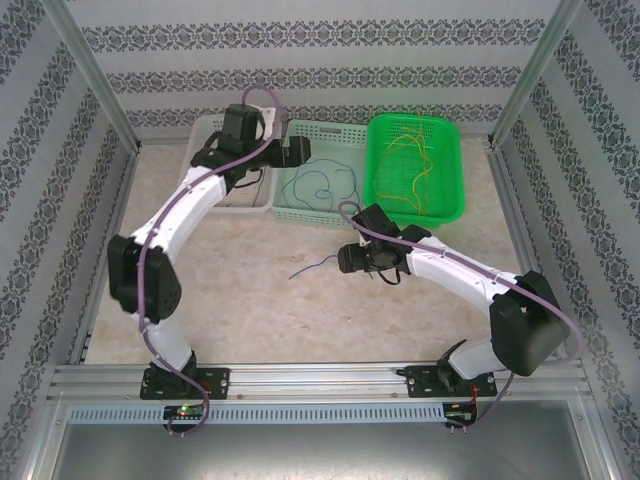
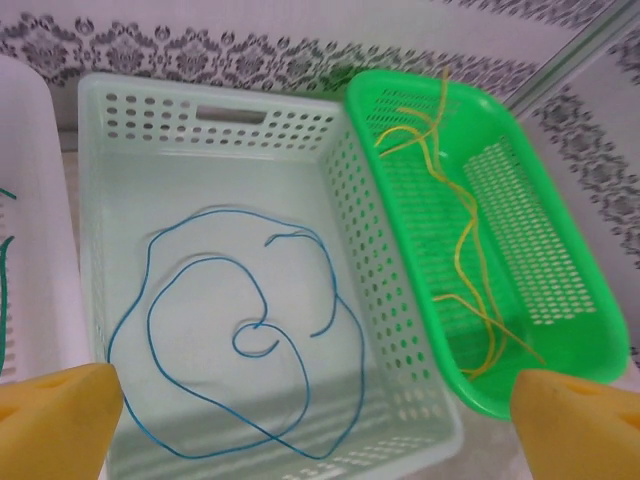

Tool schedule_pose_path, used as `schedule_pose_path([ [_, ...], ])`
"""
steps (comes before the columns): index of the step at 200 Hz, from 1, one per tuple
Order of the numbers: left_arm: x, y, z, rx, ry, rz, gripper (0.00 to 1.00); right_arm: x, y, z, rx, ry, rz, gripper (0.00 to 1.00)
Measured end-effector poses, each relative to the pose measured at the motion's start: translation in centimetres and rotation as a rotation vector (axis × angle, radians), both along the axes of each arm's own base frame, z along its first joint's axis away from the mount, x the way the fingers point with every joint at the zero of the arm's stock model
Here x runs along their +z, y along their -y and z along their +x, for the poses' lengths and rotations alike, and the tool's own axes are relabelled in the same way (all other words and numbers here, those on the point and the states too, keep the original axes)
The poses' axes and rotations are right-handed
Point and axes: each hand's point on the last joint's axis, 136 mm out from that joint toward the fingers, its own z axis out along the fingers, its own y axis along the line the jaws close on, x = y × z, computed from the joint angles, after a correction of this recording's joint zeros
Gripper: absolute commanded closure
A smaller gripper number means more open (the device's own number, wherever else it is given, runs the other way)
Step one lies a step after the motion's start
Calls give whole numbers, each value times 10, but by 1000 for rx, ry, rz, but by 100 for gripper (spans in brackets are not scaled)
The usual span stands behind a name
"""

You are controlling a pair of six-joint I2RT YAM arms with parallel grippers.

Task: Untangle the cables

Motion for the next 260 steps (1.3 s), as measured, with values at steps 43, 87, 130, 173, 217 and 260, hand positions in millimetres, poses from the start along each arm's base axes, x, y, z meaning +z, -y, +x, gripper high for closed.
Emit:
schedule_pose_path([
  [43, 1, -18, -32, 54, 44, -28, 0, 8, -8, 6, 204, 9, -135, 13],
  [87, -35, -50, -66, 145, -18, -18, 0, -10, -15, 1, 471, 20, -317, 2],
  [130, -35, -96, -75, 276, -16, -38, 0, -21, -18, 7, 585, 11, -371, 2],
  [173, -48, -104, -83, 312, -53, -55, 0, -21, -23, 20, 628, 36, -381, 2],
  [217, -66, -120, -88, 364, -102, -77, 0, -34, -18, 26, 648, 8, -388, 2],
  [260, -69, -135, -94, 403, -111, -99, 0, -51, -28, 30, 669, -33, -373, 6],
])
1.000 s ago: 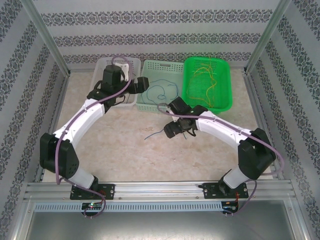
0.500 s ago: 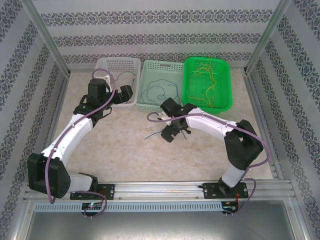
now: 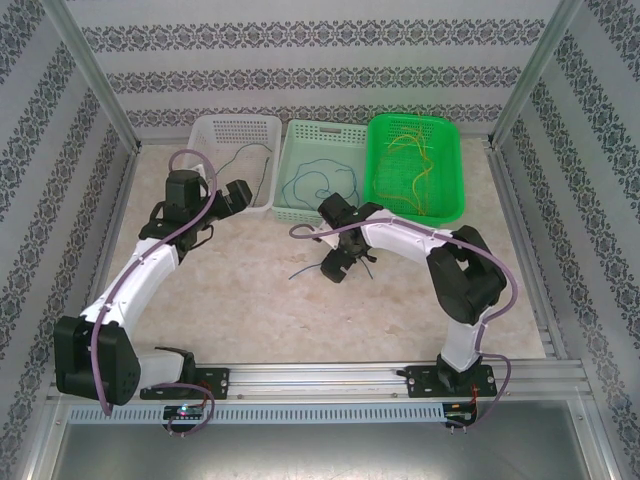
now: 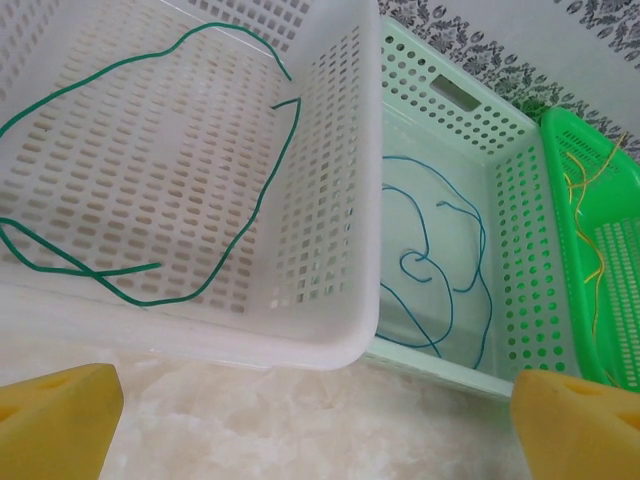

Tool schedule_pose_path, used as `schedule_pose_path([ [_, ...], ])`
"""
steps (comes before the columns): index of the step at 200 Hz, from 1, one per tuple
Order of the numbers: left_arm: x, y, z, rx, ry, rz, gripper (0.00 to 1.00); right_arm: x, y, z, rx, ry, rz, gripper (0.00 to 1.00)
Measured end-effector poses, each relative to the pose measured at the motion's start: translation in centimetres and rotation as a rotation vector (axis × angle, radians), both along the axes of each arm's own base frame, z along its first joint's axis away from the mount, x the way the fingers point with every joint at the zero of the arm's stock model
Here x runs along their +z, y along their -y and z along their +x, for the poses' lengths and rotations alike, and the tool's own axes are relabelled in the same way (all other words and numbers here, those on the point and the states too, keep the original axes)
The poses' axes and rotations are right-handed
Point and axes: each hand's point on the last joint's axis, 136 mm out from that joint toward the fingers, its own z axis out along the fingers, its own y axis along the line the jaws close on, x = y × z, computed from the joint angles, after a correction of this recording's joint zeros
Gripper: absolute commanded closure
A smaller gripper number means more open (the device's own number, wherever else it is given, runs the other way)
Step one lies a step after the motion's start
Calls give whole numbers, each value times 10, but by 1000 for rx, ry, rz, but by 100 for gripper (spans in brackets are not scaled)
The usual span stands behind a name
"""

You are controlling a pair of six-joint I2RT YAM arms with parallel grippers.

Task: Untangle the cables

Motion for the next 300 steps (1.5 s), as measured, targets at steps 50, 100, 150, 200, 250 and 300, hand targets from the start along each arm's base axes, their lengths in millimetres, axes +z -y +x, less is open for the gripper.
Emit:
schedule_pose_path([
  [50, 1, -4, -1, 12, 6, -27, 0, -17, -2, -1, -3, -41, -17, 16],
  [100, 0, -2, -2, 6, 3, -46, 0, -28, -9, 7, -9, -48, -15, 28],
  [150, -5, -2, -3, 7, -7, -52, 0, -29, -11, 6, -9, -59, -16, 32],
  [200, -6, -3, -3, 10, -8, -54, 0, -31, -15, 1, 9, -87, -31, 53],
  [250, -4, -3, -4, 10, -4, -54, 0, -32, -23, -9, 29, -114, -26, 81],
  [300, -9, -4, -6, 11, -14, -54, 0, -30, -26, -12, 21, -107, -7, 92],
])
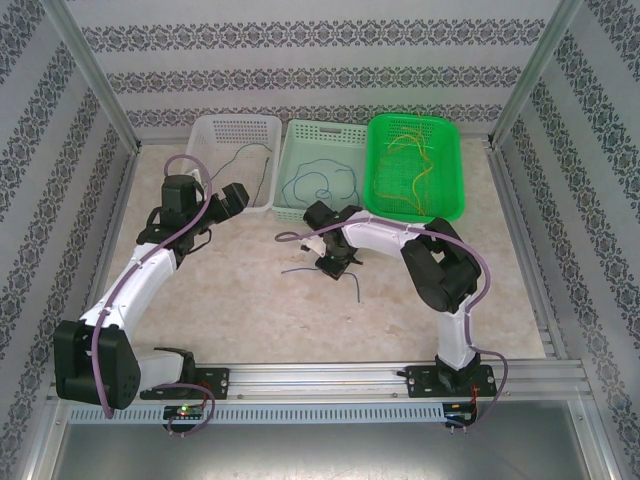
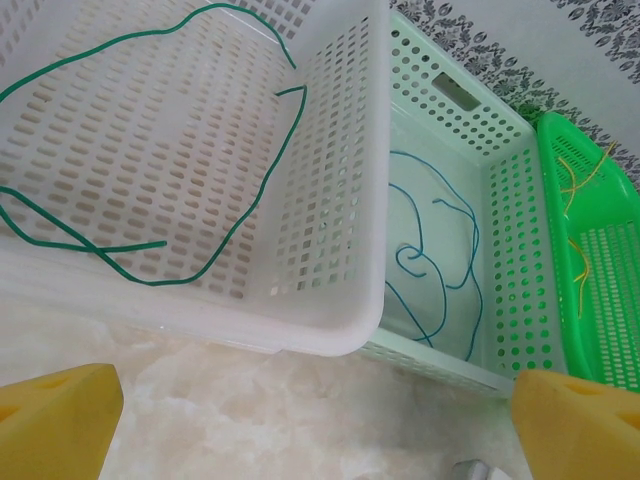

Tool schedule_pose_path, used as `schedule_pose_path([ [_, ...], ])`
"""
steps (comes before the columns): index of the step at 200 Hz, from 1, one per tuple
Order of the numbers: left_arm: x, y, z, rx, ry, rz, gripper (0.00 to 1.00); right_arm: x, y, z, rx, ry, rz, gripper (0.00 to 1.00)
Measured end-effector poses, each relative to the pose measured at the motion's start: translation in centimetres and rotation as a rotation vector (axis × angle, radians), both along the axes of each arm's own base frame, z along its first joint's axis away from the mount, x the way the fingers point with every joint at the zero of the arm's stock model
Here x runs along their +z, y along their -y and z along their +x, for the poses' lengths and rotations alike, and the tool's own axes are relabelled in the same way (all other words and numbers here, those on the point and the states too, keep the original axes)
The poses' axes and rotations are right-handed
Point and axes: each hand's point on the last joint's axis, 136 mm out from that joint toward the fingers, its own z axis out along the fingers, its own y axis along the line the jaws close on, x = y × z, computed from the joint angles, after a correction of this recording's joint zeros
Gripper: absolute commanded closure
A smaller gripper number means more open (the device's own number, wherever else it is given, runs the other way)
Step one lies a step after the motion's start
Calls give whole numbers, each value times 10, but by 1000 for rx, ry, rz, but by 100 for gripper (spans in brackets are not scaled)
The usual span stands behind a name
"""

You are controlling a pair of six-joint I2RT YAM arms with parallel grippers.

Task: Untangle the cables

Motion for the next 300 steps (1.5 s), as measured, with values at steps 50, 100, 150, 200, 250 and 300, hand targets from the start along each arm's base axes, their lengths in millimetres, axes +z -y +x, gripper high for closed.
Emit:
schedule_pose_path([
  [50, 1, 0, -1, 7, 0, -11, 0, 20, -4, 4, -29, 35, 94, 93],
  [100, 5, -1, -4, 12, 12, -19, 0, 79, -17, 23, -113, 92, 328, 94],
  [150, 20, 1, -7, -1, 63, -32, 0, 105, -12, 52, -347, 20, 552, 95],
  [200, 16, 2, -8, -3, 61, -49, 0, 159, -8, 104, -609, -17, 817, 94],
  [250, 15, 3, -9, -8, 57, -55, 0, 184, 0, 169, -847, 27, 900, 94],
  [300, 11, 4, -10, -11, 47, -56, 0, 141, 11, 215, -1061, -14, 870, 83],
])
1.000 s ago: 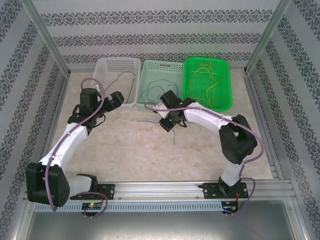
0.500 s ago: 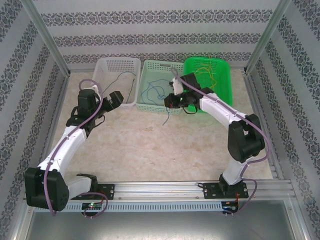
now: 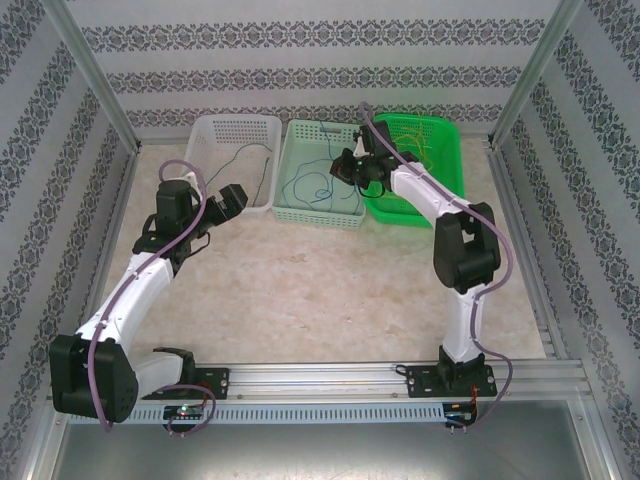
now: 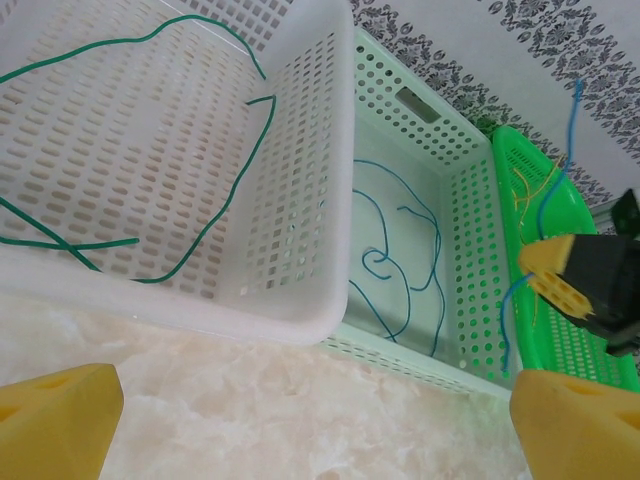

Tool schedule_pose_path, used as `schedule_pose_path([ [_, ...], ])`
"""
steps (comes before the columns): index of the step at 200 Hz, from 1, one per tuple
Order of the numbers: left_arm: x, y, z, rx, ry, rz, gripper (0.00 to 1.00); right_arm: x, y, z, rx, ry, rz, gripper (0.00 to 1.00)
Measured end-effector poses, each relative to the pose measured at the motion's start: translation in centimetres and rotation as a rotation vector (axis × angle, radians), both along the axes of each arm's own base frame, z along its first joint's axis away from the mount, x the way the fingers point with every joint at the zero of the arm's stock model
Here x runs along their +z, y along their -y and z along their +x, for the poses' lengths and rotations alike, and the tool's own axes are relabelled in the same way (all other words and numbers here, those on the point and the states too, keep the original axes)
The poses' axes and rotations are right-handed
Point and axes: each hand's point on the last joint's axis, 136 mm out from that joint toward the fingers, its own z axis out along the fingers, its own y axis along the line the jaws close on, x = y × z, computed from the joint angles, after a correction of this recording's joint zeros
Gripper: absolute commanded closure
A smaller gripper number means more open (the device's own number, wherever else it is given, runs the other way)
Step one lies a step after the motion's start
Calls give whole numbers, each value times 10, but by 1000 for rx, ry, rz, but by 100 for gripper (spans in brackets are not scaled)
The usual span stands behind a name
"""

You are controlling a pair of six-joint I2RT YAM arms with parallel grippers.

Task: Untangle the cables

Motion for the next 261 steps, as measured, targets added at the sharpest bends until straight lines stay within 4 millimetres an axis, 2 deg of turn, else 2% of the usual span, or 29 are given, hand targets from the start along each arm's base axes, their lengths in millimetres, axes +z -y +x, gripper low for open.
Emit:
schedule_pose_path([
  [13, -2, 0, -1, 0, -4, 1, 0, -12, 3, 5, -29, -29, -3, 80],
  [25, -2, 0, -1, 0, -5, 1, 0, -21, 6, 7, -53, -52, -8, 68],
  [33, -2, 0, -1, 0, -4, 2, 0, -24, 8, 8, -66, -62, -8, 64],
  [67, -1, 0, -1, -2, -1, 4, 0, -19, 7, 13, -72, -45, 0, 45],
  [92, -1, 0, -1, -2, -1, 4, 0, -13, 4, 16, -45, -8, 3, 14],
  [98, -1, 0, -1, -2, 0, 4, 0, -11, 3, 16, -33, 8, -3, 3],
  [119, -1, 0, -1, -2, 0, 4, 0, 6, 3, 6, 9, 84, -32, 2],
  [150, -2, -2, -1, 0, 0, 20, 0, 55, 14, -27, 67, 284, -132, 2],
  [169, -5, -6, -1, 11, -1, 55, 0, 80, 39, -52, 57, 434, -242, 2],
  [189, -6, -13, -1, 28, 3, 107, 0, 81, 84, -75, -1, 545, -385, 2],
  [209, -6, -24, -1, 50, 20, 179, 0, 55, 141, -91, -95, 569, -538, 2],
  [235, -18, -37, -1, 70, 32, 285, 0, 1, 214, -100, -228, 488, -707, 2],
  [249, -27, -42, -2, 76, 37, 339, 0, -23, 236, -108, -270, 457, -767, 2],
  [261, -35, -48, -3, 83, 41, 386, 0, -34, 241, -113, -268, 449, -799, 2],
])
